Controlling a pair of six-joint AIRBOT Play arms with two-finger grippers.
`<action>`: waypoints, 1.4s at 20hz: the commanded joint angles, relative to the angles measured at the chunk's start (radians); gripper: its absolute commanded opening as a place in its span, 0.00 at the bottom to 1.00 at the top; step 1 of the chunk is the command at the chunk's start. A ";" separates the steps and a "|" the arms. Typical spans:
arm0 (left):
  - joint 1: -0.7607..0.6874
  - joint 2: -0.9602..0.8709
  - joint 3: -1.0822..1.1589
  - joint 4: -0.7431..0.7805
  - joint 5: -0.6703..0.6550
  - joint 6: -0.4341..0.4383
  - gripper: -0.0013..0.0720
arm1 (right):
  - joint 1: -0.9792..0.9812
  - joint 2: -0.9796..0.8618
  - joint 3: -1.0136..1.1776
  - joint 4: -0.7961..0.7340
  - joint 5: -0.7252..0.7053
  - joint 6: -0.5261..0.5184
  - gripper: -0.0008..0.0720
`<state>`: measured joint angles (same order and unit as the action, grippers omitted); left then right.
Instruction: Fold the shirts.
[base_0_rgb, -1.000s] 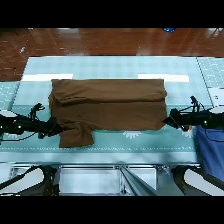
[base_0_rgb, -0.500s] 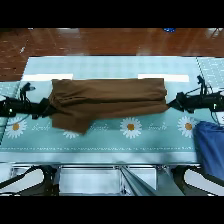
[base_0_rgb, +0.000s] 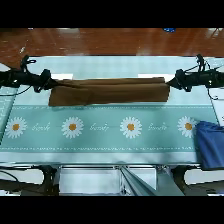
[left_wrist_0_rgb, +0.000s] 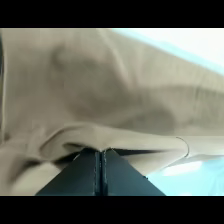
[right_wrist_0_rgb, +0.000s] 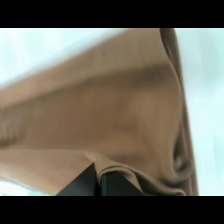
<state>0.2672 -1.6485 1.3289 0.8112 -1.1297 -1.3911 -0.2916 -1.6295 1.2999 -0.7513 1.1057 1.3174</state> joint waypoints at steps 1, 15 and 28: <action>-0.016 -0.137 0.136 0.000 0.000 -0.047 0.05 | 0.027 -0.116 0.114 0.025 -0.024 0.010 0.04; 0.152 0.031 0.288 0.154 -0.150 -0.028 0.70 | -0.175 -0.062 0.157 -0.090 0.104 0.069 0.59; -0.162 0.564 -0.343 0.157 0.058 0.078 0.70 | -0.002 -0.237 0.074 -0.033 -0.002 0.122 0.60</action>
<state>0.1673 -1.1221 1.0412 0.9668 -1.0889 -1.3163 -0.3183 -1.8202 1.3769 -0.8314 1.1206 1.4414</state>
